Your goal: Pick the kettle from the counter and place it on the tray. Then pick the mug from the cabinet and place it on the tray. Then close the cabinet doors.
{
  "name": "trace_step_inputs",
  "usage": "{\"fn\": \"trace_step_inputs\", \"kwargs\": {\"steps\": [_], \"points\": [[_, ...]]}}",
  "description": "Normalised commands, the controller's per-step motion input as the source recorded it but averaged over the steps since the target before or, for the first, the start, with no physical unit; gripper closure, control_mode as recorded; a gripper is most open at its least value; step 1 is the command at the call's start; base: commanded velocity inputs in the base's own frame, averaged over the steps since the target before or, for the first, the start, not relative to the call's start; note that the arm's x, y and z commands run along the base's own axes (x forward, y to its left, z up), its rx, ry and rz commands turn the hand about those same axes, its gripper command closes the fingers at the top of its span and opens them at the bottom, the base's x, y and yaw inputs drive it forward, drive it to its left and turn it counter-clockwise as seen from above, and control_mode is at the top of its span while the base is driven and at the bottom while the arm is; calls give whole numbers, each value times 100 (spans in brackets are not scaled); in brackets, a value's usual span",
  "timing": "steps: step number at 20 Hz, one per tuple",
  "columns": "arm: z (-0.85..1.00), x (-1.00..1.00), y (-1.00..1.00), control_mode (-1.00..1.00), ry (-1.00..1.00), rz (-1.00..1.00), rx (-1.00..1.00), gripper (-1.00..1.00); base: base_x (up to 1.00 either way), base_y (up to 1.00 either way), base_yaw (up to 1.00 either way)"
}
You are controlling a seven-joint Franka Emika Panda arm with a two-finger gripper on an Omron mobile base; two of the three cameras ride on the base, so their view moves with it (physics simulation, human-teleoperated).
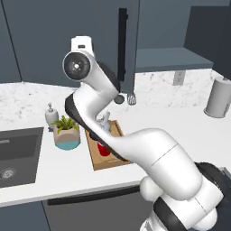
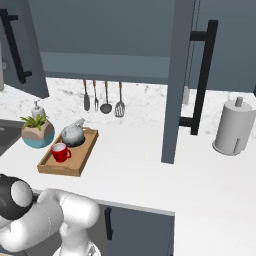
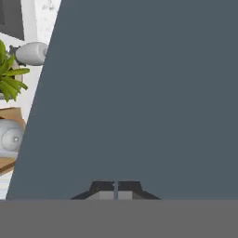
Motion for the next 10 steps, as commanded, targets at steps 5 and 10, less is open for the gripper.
{"fn": "trace_step_inputs", "kwargs": {"steps": [5, 10], "points": [[-7, 99, -71, -100, 29, 27, -3, 100, 0, 0, 0], [-31, 100, -41, -100, 5, 23, -9, 100, 0, 0, 0]]}}
